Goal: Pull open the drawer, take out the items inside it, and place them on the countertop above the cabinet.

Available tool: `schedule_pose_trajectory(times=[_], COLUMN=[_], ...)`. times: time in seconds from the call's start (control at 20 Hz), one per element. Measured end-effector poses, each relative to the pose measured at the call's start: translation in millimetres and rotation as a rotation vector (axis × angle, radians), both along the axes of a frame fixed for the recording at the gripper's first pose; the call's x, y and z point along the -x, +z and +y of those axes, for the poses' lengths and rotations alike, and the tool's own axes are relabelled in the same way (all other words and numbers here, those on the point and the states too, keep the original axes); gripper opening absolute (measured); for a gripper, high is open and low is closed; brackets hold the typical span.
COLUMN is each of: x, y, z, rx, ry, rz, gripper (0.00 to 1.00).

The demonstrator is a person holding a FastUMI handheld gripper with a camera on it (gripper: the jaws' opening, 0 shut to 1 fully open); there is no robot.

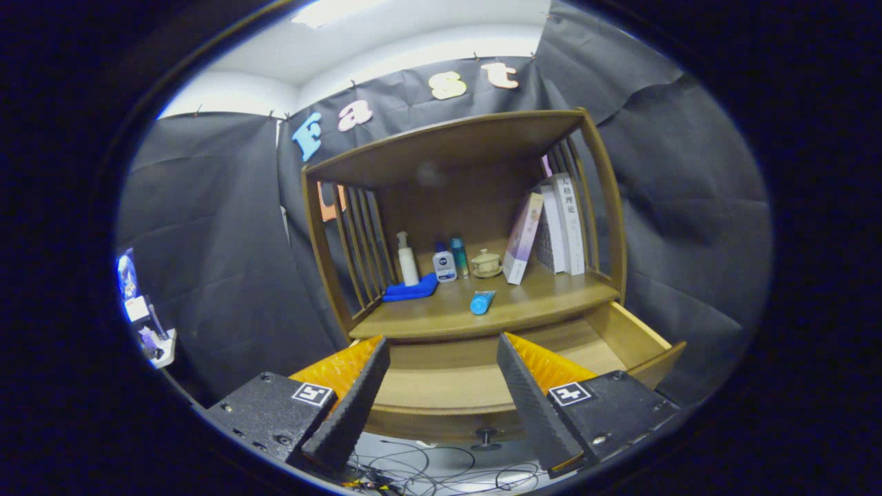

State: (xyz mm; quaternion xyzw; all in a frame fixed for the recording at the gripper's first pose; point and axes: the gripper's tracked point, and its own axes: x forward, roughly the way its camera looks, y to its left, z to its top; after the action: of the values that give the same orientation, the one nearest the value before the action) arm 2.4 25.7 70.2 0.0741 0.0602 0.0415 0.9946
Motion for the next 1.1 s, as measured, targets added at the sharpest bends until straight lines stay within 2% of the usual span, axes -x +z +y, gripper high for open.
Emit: schedule_pose_trajectory(times=[0.15,0.45,0.65,1.1], x=[22,34,26,-13], y=[-23,-88,-129,-175], z=[-19,-47,-40,-31], rx=[0.009,0.073,0.105,0.15], ry=[-0.045,-0.137,-0.128,-0.124], rz=[-0.01,0.009,0.054,0.086], gripper=[0.99,0.99,0.99,0.99])
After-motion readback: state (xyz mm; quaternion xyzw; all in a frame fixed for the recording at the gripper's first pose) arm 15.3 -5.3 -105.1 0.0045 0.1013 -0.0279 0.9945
